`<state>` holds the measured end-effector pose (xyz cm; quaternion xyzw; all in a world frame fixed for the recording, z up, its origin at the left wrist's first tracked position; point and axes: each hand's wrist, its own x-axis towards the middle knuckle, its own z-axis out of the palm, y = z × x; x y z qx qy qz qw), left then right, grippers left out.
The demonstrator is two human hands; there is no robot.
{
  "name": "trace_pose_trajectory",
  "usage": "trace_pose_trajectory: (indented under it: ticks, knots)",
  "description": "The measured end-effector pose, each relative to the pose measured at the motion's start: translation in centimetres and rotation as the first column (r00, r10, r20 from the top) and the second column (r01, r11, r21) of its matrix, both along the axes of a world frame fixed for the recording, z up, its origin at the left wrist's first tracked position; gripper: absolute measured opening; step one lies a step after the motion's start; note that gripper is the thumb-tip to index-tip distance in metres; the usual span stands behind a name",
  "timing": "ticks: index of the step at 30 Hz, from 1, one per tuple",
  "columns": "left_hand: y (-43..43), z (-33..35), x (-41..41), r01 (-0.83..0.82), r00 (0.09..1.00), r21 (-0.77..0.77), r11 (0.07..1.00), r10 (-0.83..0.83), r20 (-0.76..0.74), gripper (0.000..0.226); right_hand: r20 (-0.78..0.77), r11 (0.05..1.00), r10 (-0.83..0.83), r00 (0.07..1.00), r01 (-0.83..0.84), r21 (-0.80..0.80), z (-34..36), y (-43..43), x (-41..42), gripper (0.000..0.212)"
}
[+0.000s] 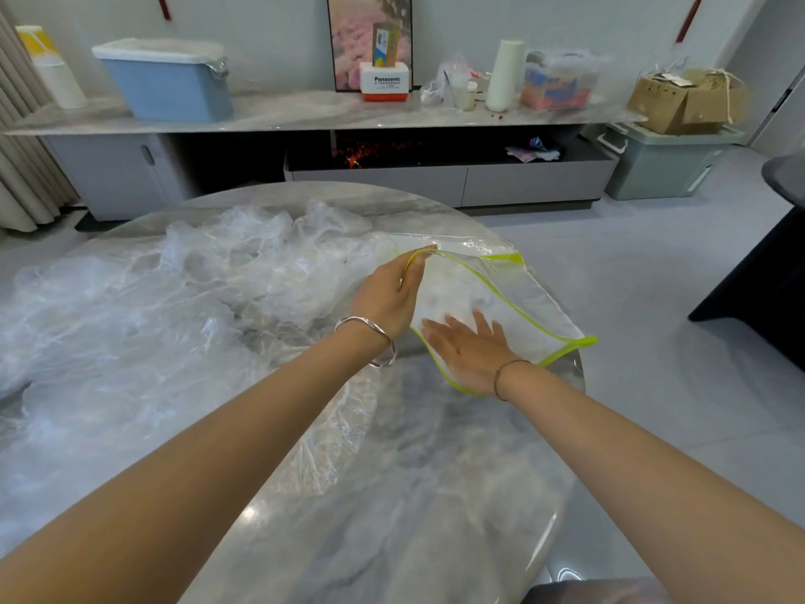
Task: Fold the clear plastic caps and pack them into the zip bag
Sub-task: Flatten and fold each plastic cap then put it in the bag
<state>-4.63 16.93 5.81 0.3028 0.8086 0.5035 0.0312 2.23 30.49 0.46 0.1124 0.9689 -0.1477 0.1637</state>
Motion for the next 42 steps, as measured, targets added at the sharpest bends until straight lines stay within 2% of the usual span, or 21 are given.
trace_pose_trajectory:
  ticks: [5, 8, 13, 16, 18, 20, 23, 26, 27, 31, 33, 34, 36, 38, 41, 42]
  knots:
    - [0.2, -0.5, 0.1, 0.031, 1.000, 0.013, 0.999, -0.031, 0.000, 0.036, 0.057, 0.992, -0.100, 0.993, 0.095, 0.082, -2.4, 0.9, -2.2, 0.055]
    - [0.6, -1.4, 0.4, 0.046, 0.999, -0.034, 0.998, -0.046, -0.011, 0.036, 0.004, 0.990, -0.124, 0.992, 0.123, 0.067, -3.1, 1.4, -2.6, 0.055]
    - [1.1, -2.5, 0.0, 0.079, 0.997, -0.113, 0.990, -0.077, 0.024, 0.038, -0.186, 0.993, -0.069, 0.980, 0.050, -0.106, -0.4, 0.6, 0.2, 0.050]
    - [0.6, -2.7, 0.4, 0.153, 0.988, -0.238, 0.959, -0.140, 0.068, 0.044, -0.147, 0.996, 0.084, 0.986, -0.086, -0.008, 1.2, -0.2, 3.8, 0.051]
    - [-0.8, -2.8, 0.6, 0.247, 0.969, -0.384, 0.890, -0.239, 0.069, 0.058, -0.072, 0.987, 0.159, 0.985, -0.159, 0.004, 1.8, -0.7, 6.7, 0.053]
    - [-3.3, -2.8, 1.4, 0.265, 0.952, -0.534, 0.803, -0.305, 0.014, 0.070, -0.031, 0.974, 0.223, 0.974, -0.224, -0.046, 2.3, -1.3, 9.0, 0.051]
    - [-7.9, -3.9, 3.7, 0.175, 0.965, -0.712, 0.680, -0.263, -0.014, 0.079, 0.006, 0.950, 0.287, 0.958, -0.283, -0.132, 2.7, -2.2, 10.2, 0.045]
    - [-12.0, -7.1, 7.1, 0.116, 0.979, -0.858, 0.501, -0.203, 0.014, 0.087, -0.075, 0.934, 0.313, 0.947, -0.321, -0.158, 2.7, -3.5, 9.6, 0.038]
    - [-13.0, -8.2, 8.0, 0.097, 0.983, -0.873, 0.478, -0.182, 0.010, 0.086, -0.106, 0.933, 0.320, 0.942, -0.332, -0.139, 2.7, -4.0, 9.3, 0.041]
    - [-14.8, -10.8, 9.3, 0.013, 0.979, -0.866, 0.500, -0.182, -0.091, 0.062, -0.279, 0.900, 0.407, 0.870, -0.434, -0.041, 1.7, -6.3, 7.9, 0.069]
    - [-15.2, -10.9, 9.7, 0.007, 0.953, -0.853, 0.521, -0.261, -0.152, 0.063, -0.293, 0.860, 0.492, 0.820, -0.510, 0.015, 0.9, -7.8, 7.7, 0.076]
    - [-15.4, -11.0, 9.9, 0.050, 0.943, -0.839, 0.542, -0.302, -0.139, 0.054, -0.266, 0.834, 0.545, 0.795, -0.547, 0.074, 0.4, -8.4, 7.8, 0.076]
    - [-16.2, -10.9, 10.5, 0.221, 0.926, -0.736, 0.639, -0.375, -0.048, 0.048, -0.179, 0.794, 0.607, 0.774, -0.583, 0.173, -0.6, -9.0, 8.2, 0.072]
    - [-17.2, -10.5, 11.2, 0.367, 0.909, -0.599, 0.712, -0.411, 0.070, 0.049, -0.136, 0.794, 0.606, 0.784, -0.589, 0.147, -1.4, -9.0, 8.7, 0.061]
    - [-18.3, -9.9, 11.7, 0.353, 0.923, -0.543, 0.762, -0.379, 0.069, 0.049, -0.180, 0.840, 0.536, 0.825, -0.542, 0.019, -1.7, -8.5, 9.4, 0.042]
    - [-18.5, -9.7, 11.8, 0.331, 0.927, -0.560, 0.760, -0.372, 0.044, 0.058, -0.192, 0.861, 0.499, 0.845, -0.508, -0.001, -1.7, -8.3, 9.6, 0.035]
